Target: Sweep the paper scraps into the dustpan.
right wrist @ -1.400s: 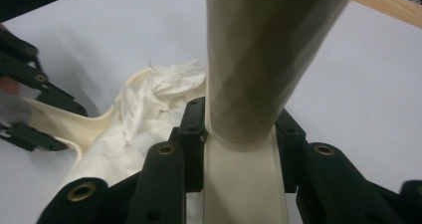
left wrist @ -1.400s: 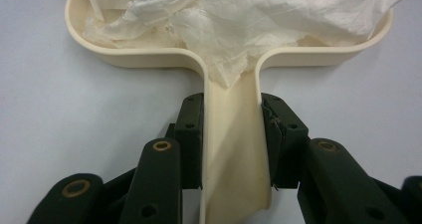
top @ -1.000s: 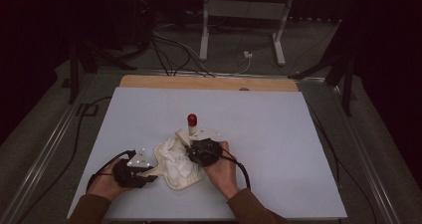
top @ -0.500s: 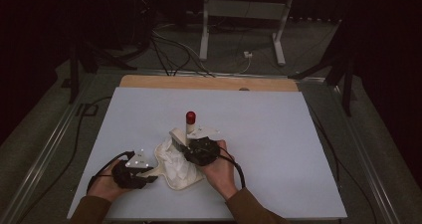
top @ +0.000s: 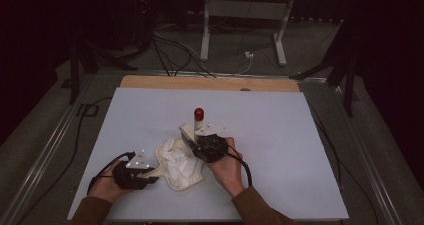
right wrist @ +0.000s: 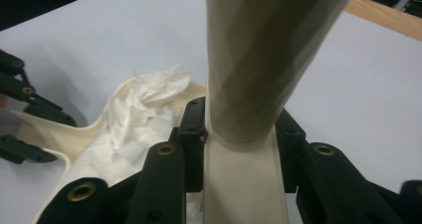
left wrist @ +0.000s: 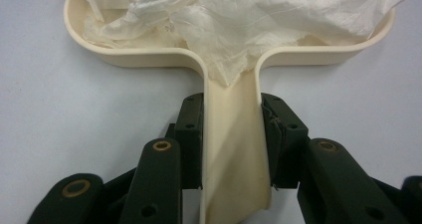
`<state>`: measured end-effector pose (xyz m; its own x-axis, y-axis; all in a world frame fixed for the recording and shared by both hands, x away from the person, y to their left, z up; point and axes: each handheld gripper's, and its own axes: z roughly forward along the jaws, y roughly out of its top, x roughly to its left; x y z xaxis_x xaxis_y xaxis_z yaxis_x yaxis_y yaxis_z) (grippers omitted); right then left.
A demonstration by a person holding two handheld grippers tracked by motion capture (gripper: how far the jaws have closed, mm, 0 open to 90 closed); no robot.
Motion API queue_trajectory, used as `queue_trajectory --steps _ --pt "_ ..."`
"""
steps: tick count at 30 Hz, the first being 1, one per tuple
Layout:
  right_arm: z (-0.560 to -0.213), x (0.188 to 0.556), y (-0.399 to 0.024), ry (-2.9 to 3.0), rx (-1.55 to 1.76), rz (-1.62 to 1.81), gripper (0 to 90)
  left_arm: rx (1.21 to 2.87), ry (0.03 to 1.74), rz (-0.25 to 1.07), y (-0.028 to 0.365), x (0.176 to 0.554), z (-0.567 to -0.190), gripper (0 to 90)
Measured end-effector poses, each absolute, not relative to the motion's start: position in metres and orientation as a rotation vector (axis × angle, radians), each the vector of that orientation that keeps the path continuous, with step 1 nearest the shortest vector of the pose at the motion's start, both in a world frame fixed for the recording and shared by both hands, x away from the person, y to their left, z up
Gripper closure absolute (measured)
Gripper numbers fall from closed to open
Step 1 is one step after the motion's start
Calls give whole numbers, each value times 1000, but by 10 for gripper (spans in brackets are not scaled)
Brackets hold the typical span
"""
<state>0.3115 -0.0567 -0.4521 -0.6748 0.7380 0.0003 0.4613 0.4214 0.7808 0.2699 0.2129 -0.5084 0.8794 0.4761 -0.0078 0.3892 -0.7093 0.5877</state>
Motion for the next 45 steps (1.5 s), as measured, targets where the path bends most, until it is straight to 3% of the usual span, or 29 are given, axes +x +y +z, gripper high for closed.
queue_trajectory --steps 45 --pt "-432 326 -100 2220 1094 1126 668 2353 755 309 229 270 -506 671"
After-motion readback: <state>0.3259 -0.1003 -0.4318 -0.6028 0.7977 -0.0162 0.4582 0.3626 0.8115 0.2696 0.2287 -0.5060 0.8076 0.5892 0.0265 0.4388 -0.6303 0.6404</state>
